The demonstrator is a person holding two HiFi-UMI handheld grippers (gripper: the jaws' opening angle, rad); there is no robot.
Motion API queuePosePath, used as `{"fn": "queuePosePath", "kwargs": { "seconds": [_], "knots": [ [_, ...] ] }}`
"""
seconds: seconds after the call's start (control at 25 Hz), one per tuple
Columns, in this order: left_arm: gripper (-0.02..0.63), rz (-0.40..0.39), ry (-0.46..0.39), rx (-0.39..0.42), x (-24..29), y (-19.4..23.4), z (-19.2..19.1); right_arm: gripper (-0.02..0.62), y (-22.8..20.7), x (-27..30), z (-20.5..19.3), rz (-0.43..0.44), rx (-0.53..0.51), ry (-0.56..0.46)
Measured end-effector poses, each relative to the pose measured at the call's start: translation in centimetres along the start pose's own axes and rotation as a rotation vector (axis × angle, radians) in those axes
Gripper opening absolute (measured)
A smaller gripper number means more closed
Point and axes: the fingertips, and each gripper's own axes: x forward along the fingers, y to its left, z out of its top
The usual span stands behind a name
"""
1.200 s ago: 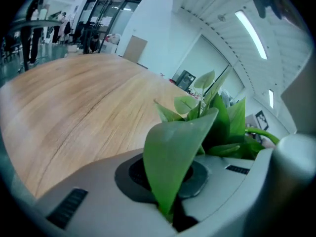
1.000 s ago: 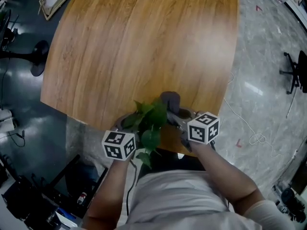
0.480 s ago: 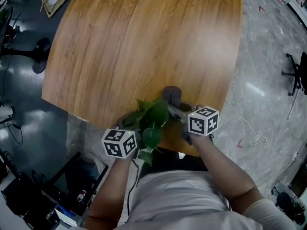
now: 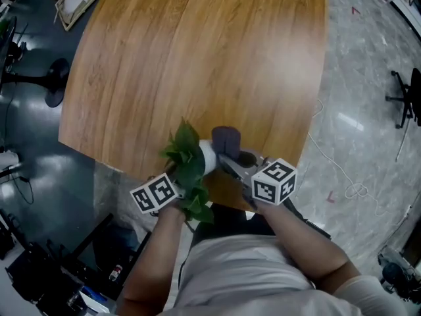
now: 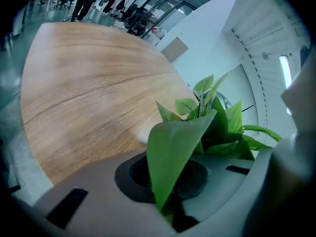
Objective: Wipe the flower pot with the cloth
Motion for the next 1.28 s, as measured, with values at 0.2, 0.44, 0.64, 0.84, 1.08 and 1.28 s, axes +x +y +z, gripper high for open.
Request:
{"fn": "queuePosePath", "kwargs": {
  "seconds": [0.2, 0.44, 0.64, 0.84, 1.08, 1.28],
  "knots": [
    [0.018, -0.017, -0.037, -0.139, -0.4, 0.3, 0.2, 0.064, -1.9, 0.2, -0.7, -0.066, 0.026, 0.000],
    [0.018, -0.027, -0.040, -0.258, 0.2, 0.2, -0.9, 0.064, 7.1, -0.6, -0.6, 0.151, -0.023, 0.012],
    [0.018, -0.026, -0.047, -0.260, 0.3, 0.2, -1.1, 0.064, 2.5, -1.0, -2.0, 0.065, 0.026, -0.008],
    [0.018, -0.019, -0.054, -0.178, 0.2, 0.0, -0.3, 0.064, -3.1, -1.2, -3.7, -0.081, 0.110, 0.024],
    [0.017, 0.013, -0.034, -0.004, -0.1, -1.3, -0.6, 0.064, 5.2, -1.8, 1.0, 0.137, 0.010, -0.005],
    [0.017, 0.006, -0.024, 0.036, -0.3, -1.8, -0.6, 0.064, 0.4, -2.1, -0.6, 0.053, 0.081, 0.012]
  ]
}}
